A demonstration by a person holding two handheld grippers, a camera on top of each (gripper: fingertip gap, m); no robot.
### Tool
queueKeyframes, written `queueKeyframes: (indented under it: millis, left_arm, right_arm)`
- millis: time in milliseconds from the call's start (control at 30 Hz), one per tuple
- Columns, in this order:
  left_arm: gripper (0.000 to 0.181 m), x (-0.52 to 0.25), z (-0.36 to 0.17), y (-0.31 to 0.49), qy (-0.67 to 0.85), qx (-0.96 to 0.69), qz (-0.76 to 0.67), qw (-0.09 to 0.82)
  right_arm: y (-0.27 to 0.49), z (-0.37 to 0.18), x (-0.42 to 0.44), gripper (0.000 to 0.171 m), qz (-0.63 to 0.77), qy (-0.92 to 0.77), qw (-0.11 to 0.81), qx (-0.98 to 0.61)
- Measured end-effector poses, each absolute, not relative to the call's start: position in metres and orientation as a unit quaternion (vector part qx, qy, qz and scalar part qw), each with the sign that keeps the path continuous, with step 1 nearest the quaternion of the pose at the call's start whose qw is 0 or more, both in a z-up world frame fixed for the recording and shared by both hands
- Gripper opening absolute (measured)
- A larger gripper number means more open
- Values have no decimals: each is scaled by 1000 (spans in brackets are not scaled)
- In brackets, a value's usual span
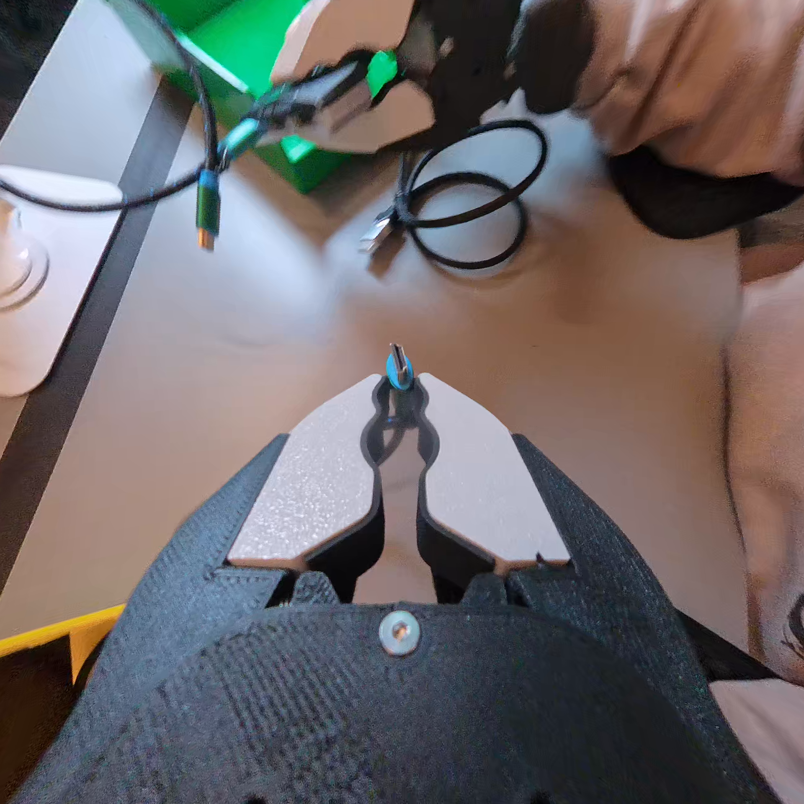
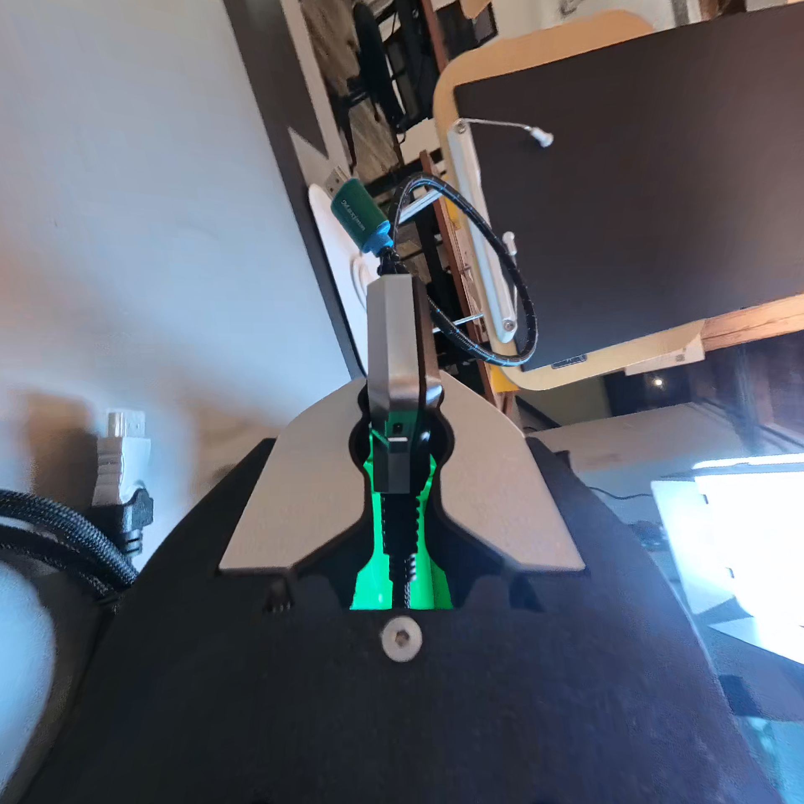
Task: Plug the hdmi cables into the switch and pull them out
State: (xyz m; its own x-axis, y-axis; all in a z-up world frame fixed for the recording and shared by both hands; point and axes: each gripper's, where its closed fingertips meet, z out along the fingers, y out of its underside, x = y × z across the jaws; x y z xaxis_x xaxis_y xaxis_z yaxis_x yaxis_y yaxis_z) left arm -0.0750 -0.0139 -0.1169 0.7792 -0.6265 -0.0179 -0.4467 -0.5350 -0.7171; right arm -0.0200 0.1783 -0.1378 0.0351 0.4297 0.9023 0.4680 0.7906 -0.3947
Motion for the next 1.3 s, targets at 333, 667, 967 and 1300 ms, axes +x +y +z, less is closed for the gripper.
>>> queueKeyframes:
  millis: [333,667,967,1300]
  left_arm:
    - [10,-45,-196,32,300,-899,-86,308]
    - [26,-50,-212,26,329,-893,-96,291]
    - [34,-50,-257,21,282,-922,-145,223]
    - [14,-119,-187,54,246,-894,51,372]
  right_arm:
    - [164,-111,-13,23,130,-672,642,-346]
    - [169,-111,-9,23,139,-670,638,-353]
    - [168,-109,-7,23,139,-667,642,-352]
    - [161,-100,-4,23,115,-675,660,-308]
